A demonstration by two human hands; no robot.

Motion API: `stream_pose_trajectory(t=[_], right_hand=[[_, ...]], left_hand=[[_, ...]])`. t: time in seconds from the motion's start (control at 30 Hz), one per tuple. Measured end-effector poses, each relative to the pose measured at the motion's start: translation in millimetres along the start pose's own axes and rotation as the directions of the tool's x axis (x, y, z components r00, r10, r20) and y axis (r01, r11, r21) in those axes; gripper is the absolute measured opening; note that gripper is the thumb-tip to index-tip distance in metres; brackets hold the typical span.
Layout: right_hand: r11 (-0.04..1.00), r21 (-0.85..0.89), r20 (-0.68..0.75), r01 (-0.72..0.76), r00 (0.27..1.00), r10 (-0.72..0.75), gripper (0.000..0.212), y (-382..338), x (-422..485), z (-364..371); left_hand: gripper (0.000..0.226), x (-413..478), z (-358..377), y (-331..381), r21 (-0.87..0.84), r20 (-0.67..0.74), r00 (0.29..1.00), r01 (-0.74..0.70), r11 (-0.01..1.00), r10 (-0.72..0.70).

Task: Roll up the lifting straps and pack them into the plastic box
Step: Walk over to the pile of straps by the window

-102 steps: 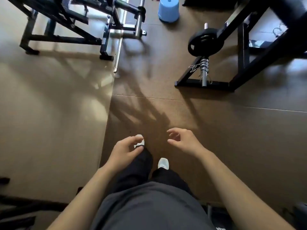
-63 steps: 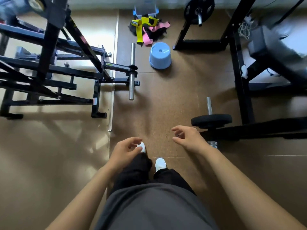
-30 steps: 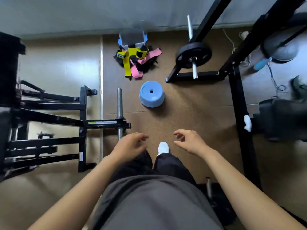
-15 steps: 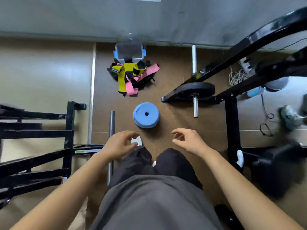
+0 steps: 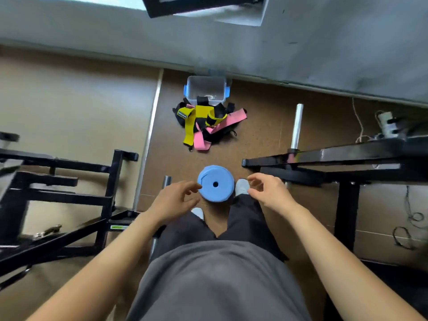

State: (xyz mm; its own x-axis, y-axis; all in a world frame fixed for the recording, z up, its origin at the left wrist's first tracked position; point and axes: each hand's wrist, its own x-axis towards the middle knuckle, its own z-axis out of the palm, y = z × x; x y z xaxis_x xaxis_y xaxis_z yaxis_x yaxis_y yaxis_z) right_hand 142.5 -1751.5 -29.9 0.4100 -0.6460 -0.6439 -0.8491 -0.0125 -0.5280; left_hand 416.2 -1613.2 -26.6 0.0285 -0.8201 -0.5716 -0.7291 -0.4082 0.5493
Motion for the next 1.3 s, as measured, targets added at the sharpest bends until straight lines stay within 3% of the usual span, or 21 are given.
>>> stream_pose_trajectory(t=[0.3,0.67,0.9,1.13,1.3], right_hand=[[0.994,-0.08,0.105,0.074,0.992,-0.066,0.037,-45.4,94.6,-59.2],[0.994,-0.072,-0.076,-0.076,0.995,0.071,0.04,-162.9,176.4,-90.0],[0.991,-0.116,-0.159,-0.059,0.986,0.04,0.042,-233.0,217.7,-124.3],[0.986,-0.153,-0.077,-0.066,0.995,0.055,0.039,-252.6,271.4,-128.3],[0.983,-0.181,0.034,0.02,0.999,-0.014,0.037,-227.8,356.9,-114.2]], left_hand=[[0.041,46.0,-50.2,14.5,-0.193,-0.096,0.986,0.118,0.974,-0.138],[0.041,157.8,-180.7,-88.4,-0.158,0.007,1.0,-0.029,0.987,0.03],[0.031,221.7,-244.4,-101.7,-0.222,-0.002,0.995,-0.095,0.97,0.097],[0.035,266.7,-251.1,-111.4,-0.302,0.013,0.998,-0.056,0.952,0.063],[0.034,328.6,-236.1,-145.6,-0.35,-0.059,0.997,0.02,0.937,-0.044]])
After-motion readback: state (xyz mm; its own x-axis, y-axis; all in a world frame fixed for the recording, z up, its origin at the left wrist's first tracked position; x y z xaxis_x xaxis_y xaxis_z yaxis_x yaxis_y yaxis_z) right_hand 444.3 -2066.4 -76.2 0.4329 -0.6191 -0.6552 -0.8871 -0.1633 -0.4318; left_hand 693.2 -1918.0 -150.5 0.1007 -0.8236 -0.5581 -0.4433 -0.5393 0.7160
